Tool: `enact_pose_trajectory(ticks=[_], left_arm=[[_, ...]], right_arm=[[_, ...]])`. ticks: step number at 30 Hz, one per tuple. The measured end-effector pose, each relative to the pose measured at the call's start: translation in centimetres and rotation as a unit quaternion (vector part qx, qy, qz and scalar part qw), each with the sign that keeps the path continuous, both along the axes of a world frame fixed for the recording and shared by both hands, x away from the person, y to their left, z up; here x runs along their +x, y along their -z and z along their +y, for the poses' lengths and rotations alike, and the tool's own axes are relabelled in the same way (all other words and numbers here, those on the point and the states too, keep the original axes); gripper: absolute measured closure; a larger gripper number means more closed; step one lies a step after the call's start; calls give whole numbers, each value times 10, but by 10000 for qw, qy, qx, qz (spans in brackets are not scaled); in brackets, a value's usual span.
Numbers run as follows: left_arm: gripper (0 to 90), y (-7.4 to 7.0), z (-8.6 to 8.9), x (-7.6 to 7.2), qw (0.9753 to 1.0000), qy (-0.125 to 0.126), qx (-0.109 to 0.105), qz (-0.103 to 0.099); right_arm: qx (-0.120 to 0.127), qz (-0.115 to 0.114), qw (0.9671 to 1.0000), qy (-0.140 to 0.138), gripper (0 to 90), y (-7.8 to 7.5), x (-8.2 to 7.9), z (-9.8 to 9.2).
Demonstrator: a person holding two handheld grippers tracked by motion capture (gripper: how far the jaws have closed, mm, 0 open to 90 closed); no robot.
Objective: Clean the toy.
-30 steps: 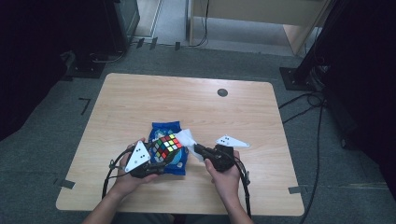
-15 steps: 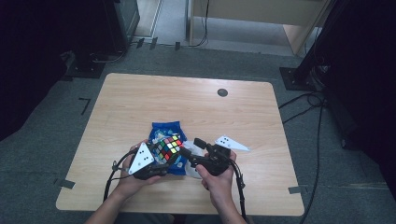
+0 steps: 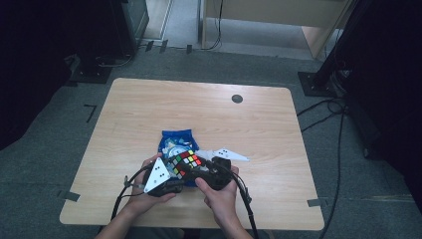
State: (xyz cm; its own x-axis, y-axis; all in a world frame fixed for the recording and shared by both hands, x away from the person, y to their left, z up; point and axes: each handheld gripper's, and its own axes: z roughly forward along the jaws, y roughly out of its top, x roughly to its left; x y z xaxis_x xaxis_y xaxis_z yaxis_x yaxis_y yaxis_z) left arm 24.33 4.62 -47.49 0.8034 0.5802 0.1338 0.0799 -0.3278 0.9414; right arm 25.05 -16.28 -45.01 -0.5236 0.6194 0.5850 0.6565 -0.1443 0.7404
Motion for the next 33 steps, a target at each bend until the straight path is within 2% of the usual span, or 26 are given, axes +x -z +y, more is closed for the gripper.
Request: enact_pose_trajectory(ticks=[3, 5, 9, 11, 13, 15, 17, 19, 20, 23, 26, 28, 30, 31, 33], left_arm=[[336, 0, -1, 0, 10000, -30, -10, 79], [329, -2, -1, -1, 9999, -62, -83, 94], [201, -3, 3, 4, 9994, -124, -154, 287], [175, -3, 8, 7, 9989, -198, -213, 372], [163, -5, 14, 10, 9981, -289, -304, 443], [161, -7, 19, 13, 9976, -378, -350, 452], [161, -8, 24, 15, 9971, -463, -378, 472], [161, -8, 29, 18, 9964, -551, -410, 505], [161, -7, 32, 20, 9960, -598, -413, 518], [161, -8, 40, 25, 9941, -756, -490, 599], [161, -9, 48, 28, 9922, -890, -584, 646], [161, -9, 53, 30, 9917, -945, -580, 658], [161, -8, 56, 32, 9908, -1020, -577, 682], [161, -7, 58, 33, 9902, -1049, -599, 701], [161, -8, 62, 34, 9894, -1113, -602, 713]], right_arm=[[-81, 32, 10000, 22, 346, 0, -1, 1], [-138, -49, 9999, 31, 346, -3, -1, 1], [-197, -370, 9984, 388, 346, -12, 0, -14], [-403, -555, 9953, 685, 346, -16, 2, -26], [-720, -751, 9894, 1013, 345, -17, 5, -39], [-1102, -927, 9798, 1385, 346, -13, 9, -53], [-1365, -961, 9718, 1665, 345, -7, 14, -64], [-1561, -898, 9647, 1922, 345, 2, 20, -76], [-1627, -880, 9626, 1980, 345, 6, 22, -79], [-2095, -874, 9487, 2200, 345, 18, 28, -89], [-2319, -796, 9422, 2283, 345, 28, 32, -96], [-2405, -756, 9405, 2276, 346, 32, 35, -97], [-2558, -696, 9372, 2266, 345, 39, 39, -97], [-2589, -635, 9373, 2244, 345, 42, 40, -96], [-2723, -578, 9344, 2223, 345, 47, 43, -94]])
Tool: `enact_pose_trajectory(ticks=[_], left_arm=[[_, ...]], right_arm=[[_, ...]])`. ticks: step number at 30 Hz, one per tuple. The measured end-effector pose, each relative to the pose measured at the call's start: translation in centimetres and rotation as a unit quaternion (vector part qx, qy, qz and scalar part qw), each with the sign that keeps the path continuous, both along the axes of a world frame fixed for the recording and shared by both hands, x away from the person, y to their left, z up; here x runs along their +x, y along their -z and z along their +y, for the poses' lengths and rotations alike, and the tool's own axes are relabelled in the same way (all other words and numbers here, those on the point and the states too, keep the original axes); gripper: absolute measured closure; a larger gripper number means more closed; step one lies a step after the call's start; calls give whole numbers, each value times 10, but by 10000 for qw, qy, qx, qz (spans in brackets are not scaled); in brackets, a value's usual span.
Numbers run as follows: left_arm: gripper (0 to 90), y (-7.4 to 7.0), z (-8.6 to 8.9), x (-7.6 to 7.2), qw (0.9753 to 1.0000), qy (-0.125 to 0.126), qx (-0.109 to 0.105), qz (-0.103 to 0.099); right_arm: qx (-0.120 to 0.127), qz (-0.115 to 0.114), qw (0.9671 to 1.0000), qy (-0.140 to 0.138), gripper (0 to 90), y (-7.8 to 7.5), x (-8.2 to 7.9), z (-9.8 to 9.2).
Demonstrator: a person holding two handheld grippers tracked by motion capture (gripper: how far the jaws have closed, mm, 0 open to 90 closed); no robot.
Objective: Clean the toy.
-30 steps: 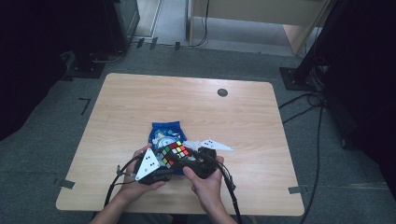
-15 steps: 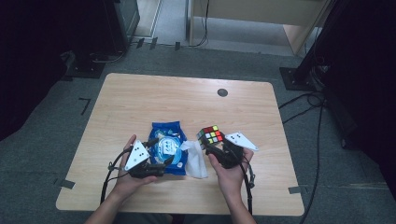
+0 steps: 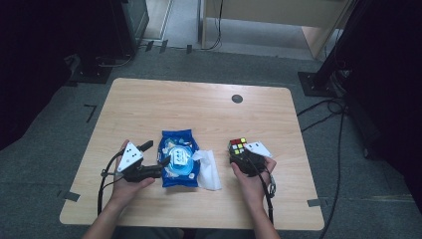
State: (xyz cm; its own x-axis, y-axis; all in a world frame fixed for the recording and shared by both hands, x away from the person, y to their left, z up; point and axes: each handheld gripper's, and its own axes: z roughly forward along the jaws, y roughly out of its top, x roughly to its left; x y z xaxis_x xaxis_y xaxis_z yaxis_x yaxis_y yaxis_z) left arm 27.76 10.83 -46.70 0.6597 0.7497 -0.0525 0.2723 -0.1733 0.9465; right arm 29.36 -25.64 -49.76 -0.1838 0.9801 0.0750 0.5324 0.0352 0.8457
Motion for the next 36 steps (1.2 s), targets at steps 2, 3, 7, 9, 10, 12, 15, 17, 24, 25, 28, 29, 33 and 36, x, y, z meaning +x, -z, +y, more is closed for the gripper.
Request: enact_pose_trajectory(ticks=[2, 3, 7, 9, 10, 12, 15, 17, 24, 25, 28, 29, 33, 36], left_arm=[[161, -1, 3, 1, 10000, -63, -6, -4], [161, -1, 5, 1, 9999, -111, -6, 11], [161, 0, 11, 3, 9997, -220, -27, 96], [161, 0, 14, 5, 9996, -255, -25, 122], [161, 0, 15, 5, 9995, -272, -40, 146], [155, -1, 18, 6, 9993, -284, -96, 209], [150, -1, 22, 6, 9989, -311, -151, 308], [147, -2, 26, 5, 9987, -345, -120, 366], [139, 4, 58, 1, 9960, -548, -209, 674], [135, 6, 62, 0, 9956, -591, -193, 706], [134, 14, 78, -5, 9935, -724, -213, 853], [133, 17, 83, -6, 9926, -788, -214, 900], [131, 24, 98, -11, 9904, -933, -65, 1022], [129, 28, 110, -16, 9884, -1055, 91, 1088]], right_arm=[[-110, 57, 9999, 6, 345, 5, 2, 2], [-172, 72, 9998, 31, 345, 7, 2, 2], [-213, 14, 9997, 77, 345, 8, 2, 3], [-216, -21, 9997, 76, 343, 9, 1, 2], [-204, -73, 9997, 107, 336, 10, 0, 3], [-187, -168, 9997, 32, 195, 9, -1, 3], [-132, -338, 9993, 46, 147, -4, -8, 2], [-78, -409, 9991, 120, 146, -14, -13, -2], [437, -357, 9978, 340, 136, -31, -27, -42], [410, -307, 9980, 367, 135, -30, -30, -51], [308, -204, 9981, 490, 136, -25, -38, -69], [330, -156, 9980, 514, 135, -22, -42, -75], [343, 41, 9973, 652, 135, -12, -54, -100], [287, 108, 9969, 729, 135, -8, -64, -116]])
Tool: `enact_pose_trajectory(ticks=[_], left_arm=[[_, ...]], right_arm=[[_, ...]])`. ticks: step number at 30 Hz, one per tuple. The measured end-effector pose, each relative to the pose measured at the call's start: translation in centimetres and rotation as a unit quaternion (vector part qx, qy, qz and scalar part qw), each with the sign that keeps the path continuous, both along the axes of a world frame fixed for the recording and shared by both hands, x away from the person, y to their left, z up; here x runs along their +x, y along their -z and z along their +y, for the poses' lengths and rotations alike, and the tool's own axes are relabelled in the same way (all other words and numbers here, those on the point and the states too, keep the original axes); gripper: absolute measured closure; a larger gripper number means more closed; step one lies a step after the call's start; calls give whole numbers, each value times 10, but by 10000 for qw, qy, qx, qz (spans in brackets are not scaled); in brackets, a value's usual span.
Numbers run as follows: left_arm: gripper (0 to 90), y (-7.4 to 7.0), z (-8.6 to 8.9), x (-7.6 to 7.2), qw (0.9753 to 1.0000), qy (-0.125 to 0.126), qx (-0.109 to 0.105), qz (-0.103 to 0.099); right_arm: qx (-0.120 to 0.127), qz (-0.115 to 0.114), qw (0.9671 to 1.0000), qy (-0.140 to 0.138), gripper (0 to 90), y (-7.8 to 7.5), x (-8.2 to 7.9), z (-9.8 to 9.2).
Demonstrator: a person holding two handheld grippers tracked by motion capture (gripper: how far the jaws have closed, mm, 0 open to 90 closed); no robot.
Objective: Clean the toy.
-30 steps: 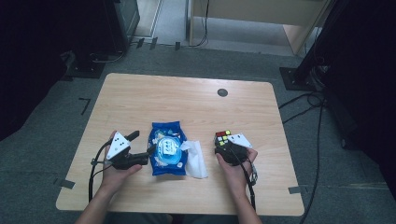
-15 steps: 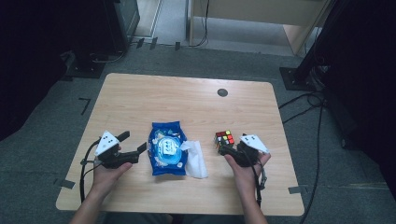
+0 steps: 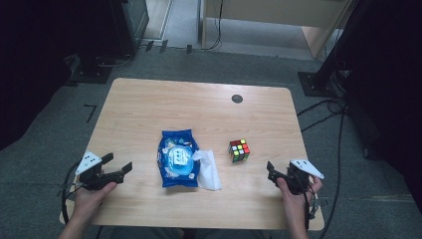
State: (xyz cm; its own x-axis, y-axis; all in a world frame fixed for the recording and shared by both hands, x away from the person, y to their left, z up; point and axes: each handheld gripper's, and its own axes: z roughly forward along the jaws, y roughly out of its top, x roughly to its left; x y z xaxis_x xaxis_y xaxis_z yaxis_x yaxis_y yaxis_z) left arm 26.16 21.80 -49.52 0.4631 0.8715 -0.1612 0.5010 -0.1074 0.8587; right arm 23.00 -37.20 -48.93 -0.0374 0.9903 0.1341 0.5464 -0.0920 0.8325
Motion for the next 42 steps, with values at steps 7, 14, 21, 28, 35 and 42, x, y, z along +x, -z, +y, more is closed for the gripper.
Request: enact_pose_trajectory(ticks=[7, 14, 21, 28, 35, 42], left_arm=[[128, 12, 23, -10, 9980, -333, 443, 296], [129, 16, 28, -22, 9937, -343, 942, 504], [129, 22, 16, -22, 9863, -267, 1463, 719], [130, 22, 17, -20, 9871, -131, 1373, 816], [131, 22, 16, -21, 9871, -173, 1360, 825], [131, 22, 15, -21, 9871, -183, 1358, 826]], right_arm=[[-98, 285, 9994, 162, 135, 13, -21, -34], [-196, 619, 9977, 190, 136, 27, -39, -54], [-255, 796, 9964, 169, 137, 33, -40, -55], [-570, 858, 9947, -32, 111, 36, -39, -47], [-581, 861, 9945, -122, 107, 36, -39, -47], [-584, 866, 9945, -123, 107, 36, -39, -47]])
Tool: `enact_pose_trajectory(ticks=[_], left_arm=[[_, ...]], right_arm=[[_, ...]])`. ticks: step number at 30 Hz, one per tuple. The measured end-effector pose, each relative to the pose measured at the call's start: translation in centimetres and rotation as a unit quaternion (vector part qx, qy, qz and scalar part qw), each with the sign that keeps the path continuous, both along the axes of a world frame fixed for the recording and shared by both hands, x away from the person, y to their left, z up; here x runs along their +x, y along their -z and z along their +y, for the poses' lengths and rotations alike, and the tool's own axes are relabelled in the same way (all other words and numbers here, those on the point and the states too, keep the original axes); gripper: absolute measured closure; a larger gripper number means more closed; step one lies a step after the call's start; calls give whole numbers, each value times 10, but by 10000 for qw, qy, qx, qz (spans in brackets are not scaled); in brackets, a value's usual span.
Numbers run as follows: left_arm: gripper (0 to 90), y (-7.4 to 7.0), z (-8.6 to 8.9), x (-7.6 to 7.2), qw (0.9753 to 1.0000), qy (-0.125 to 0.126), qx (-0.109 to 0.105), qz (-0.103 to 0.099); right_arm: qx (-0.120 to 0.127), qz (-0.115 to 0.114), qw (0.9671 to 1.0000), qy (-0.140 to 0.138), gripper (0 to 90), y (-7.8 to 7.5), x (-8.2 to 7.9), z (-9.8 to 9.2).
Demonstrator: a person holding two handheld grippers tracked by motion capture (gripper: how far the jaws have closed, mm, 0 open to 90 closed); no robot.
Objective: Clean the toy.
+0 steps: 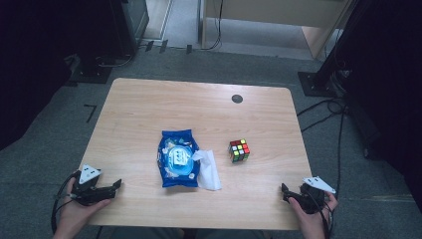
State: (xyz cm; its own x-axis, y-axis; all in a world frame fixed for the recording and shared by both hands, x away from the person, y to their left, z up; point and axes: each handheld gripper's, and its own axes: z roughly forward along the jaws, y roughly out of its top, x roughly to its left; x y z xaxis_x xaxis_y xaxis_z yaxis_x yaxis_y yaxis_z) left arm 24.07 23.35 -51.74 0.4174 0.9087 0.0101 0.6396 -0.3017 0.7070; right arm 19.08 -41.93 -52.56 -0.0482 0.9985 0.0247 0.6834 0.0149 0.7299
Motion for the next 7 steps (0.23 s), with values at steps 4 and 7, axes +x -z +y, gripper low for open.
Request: enact_pose_trajectory(ticks=[4, 7], left_arm=[[130, 0, -1, 0, 10000, 25, -7, -10], [130, 0, -2, 0, 10000, 22, -8, -8]], right_arm=[[5, -3, 10000, 5, 108, 0, 0, 0], [12, -4, 10000, 11, 108, 0, 0, 0]])
